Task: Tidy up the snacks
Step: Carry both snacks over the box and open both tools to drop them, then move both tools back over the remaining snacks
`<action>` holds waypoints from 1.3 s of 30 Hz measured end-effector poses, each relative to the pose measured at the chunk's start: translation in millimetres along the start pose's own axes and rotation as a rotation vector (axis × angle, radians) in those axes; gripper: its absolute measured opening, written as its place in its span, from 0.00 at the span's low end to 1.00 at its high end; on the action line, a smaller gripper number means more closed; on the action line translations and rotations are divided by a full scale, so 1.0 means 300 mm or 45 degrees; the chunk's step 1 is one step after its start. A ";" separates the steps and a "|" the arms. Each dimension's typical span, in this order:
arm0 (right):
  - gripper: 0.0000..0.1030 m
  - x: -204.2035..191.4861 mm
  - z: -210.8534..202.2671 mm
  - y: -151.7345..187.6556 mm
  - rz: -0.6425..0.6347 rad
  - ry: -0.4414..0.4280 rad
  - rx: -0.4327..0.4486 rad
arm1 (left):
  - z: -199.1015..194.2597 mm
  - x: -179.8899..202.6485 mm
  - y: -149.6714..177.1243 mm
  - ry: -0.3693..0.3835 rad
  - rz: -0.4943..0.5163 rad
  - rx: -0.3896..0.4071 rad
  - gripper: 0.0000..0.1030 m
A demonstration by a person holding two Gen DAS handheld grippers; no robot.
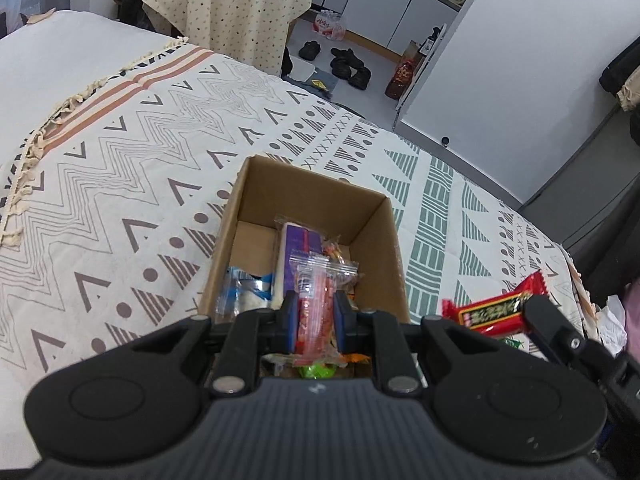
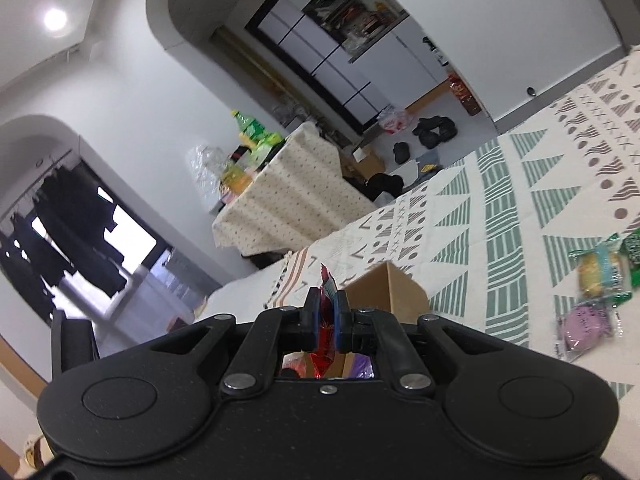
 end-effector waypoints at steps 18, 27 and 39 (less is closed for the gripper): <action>0.39 -0.070 0.151 0.061 -0.159 0.103 -0.050 | 0.100 0.000 -0.080 0.001 0.059 -0.011 0.42; 0.59 -0.055 0.085 0.036 -0.153 0.210 0.010 | 0.061 -0.018 -0.042 -0.063 0.054 0.021 0.68; 0.76 -0.060 -0.002 0.016 -0.205 0.325 -0.004 | -0.007 0.042 0.009 -0.109 0.080 0.050 0.82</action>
Point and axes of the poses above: each gripper's, at about its wrist camera, not at the fingertips, and z roughly the way its jaws point, x to its right, y to its underside, the point moved 1 cm from there along z, roughly the way its jaws point, and after that the axes turned 10 degrees about z, right-handed, at the moved point
